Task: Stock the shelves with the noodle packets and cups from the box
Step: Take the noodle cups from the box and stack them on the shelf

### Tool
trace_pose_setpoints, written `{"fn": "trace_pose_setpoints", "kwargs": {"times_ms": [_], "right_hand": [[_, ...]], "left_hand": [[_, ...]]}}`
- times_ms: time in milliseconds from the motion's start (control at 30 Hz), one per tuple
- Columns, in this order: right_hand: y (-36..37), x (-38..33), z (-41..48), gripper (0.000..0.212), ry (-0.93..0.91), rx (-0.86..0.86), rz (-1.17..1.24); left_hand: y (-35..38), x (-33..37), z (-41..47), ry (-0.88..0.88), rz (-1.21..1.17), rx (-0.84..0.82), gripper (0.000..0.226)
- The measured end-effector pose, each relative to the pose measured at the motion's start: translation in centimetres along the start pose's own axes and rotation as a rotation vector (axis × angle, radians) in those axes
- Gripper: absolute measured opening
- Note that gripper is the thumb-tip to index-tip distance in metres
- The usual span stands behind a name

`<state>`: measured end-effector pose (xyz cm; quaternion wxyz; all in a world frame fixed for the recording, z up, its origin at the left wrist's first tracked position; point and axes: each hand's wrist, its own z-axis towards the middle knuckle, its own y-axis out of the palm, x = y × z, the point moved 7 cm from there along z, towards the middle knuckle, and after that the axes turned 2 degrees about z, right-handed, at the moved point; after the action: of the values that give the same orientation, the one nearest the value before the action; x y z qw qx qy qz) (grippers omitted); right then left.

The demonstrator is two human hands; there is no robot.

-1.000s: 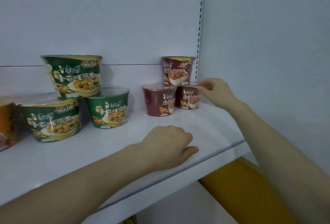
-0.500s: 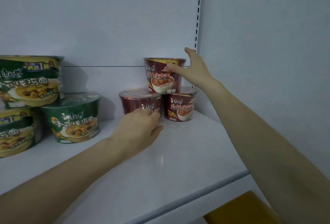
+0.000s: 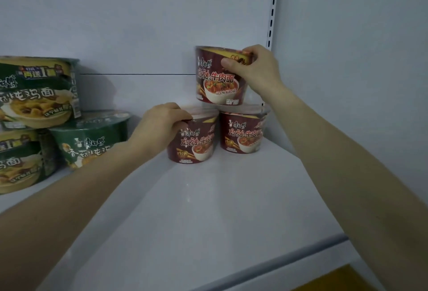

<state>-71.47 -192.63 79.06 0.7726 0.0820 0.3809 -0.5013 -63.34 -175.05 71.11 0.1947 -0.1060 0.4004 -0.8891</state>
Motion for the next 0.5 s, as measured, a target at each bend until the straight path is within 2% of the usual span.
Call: {"fn": "trace_pose_setpoints", "kwargs": {"times_ms": [200, 500], "right_hand": [[0.41, 0.06, 0.05, 0.057, -0.003, -0.016, 0.017], [0.89, 0.28, 0.00, 0.057, -0.008, -0.041, 0.024]], "left_hand": [[-0.26, -0.76, -0.75, -0.030, -0.110, 0.055, 0.022], [0.17, -0.59, -0.75, -0.145, -0.205, 0.050, 0.023]]}}
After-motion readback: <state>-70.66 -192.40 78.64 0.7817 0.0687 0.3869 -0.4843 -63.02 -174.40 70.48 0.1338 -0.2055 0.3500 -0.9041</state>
